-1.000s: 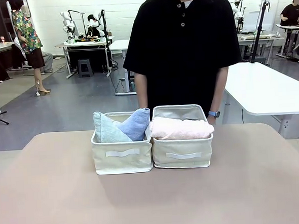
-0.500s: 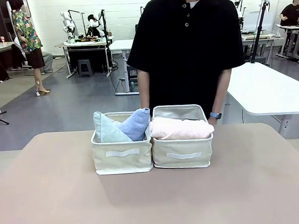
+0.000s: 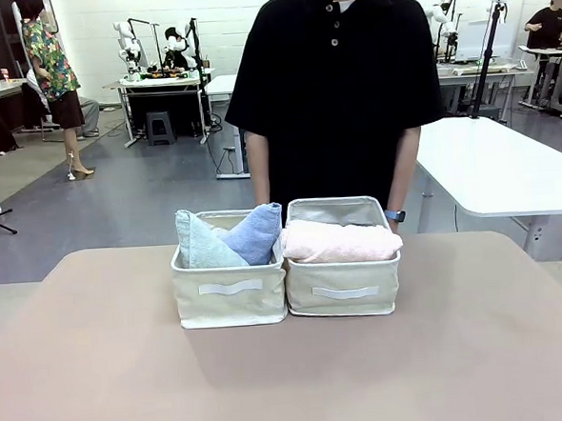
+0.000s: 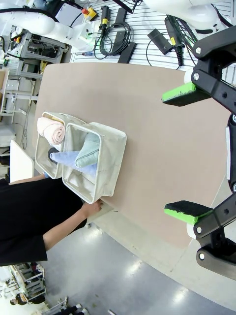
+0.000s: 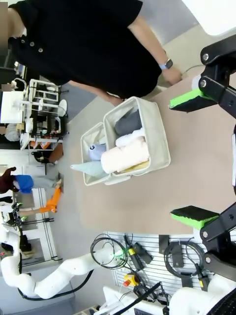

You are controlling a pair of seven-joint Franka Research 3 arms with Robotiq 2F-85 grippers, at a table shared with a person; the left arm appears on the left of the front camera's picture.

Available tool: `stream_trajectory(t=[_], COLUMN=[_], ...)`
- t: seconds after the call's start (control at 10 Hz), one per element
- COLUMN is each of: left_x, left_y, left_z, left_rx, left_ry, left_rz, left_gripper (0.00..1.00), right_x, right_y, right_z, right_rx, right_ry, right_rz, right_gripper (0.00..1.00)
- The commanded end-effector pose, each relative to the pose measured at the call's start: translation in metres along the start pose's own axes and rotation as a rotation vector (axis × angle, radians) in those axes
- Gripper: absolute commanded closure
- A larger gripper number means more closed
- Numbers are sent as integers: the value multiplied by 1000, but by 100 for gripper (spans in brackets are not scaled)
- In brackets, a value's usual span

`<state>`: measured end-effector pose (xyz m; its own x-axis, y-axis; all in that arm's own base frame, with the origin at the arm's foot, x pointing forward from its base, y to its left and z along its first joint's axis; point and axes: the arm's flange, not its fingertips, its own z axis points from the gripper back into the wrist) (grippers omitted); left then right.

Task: Sort the towels based on their folding style.
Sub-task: Pick up another triangle-folded towel from the table and place it in the left Fabric basket.

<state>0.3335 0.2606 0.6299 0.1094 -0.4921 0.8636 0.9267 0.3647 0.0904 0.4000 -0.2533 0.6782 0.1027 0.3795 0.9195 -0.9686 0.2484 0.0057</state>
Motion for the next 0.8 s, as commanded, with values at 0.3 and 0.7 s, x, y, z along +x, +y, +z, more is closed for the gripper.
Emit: stream_trajectory(t=[0.3,0.7], left_x=[0,0], left_y=[-2,-2], left_z=[1,1], left_rx=[-1,-1], left_ry=[-8,-8], left_rz=[-5,-5], left_gripper=[0,0], right_x=[-1,-1], right_y=[2,2], right_z=[-2,-2], right_rx=[14,14], right_ry=[-7,-7], right_rz=[9,9], right_gripper=[0,0])
